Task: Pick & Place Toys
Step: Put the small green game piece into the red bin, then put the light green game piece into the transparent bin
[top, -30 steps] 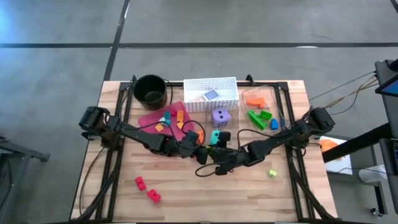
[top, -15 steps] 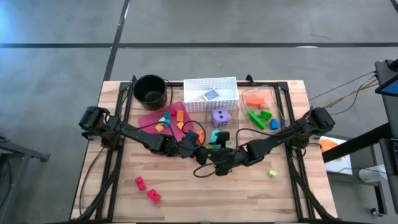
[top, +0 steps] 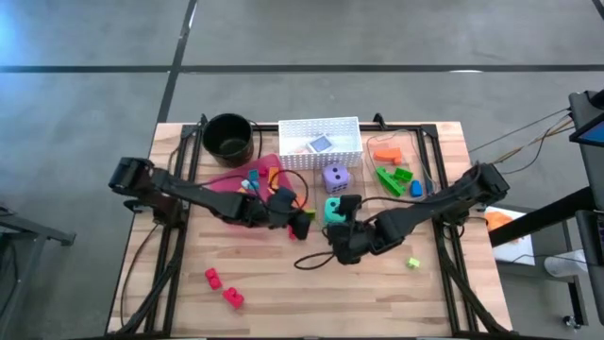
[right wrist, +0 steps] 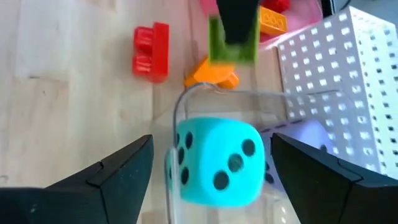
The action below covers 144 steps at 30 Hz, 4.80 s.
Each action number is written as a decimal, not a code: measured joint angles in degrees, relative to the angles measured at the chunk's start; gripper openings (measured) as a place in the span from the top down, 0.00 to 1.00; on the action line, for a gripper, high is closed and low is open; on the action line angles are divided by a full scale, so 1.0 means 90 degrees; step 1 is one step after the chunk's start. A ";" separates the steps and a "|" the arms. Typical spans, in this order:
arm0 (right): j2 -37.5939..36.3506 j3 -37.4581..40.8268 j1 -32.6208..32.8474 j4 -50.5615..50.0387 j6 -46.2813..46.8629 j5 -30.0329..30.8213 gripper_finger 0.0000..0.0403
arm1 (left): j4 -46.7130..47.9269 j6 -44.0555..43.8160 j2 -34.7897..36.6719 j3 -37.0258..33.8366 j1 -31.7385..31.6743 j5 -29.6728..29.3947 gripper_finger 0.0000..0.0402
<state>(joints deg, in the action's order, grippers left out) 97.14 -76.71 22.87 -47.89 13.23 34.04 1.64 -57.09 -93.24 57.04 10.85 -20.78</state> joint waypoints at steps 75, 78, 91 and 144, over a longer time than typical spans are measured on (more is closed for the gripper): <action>-0.2739 0.4366 0.3121 -0.0459 0.8038 -0.3454 0.22 | 0.2638 0.0844 0.1230 -0.1132 -0.1408 -0.0397 0.66; -0.2739 0.4429 0.3124 -0.0163 0.8036 -0.3453 0.27 | 0.2640 0.0843 0.1230 -0.1132 -0.1408 -0.0397 0.66; -0.2739 0.4815 0.3123 0.0165 0.8515 -0.3451 0.54 | 0.2643 0.0846 0.1230 -0.1134 -0.1408 -0.0397 0.66; -0.2742 0.4921 0.1348 0.3958 0.5385 -0.1746 0.74 | -0.0791 0.4268 0.1206 -0.0833 0.0244 0.0279 0.66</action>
<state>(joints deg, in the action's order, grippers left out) 72.47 -32.42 35.00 -12.26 61.70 18.32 -5.47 -18.68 -82.39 49.54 13.05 -18.28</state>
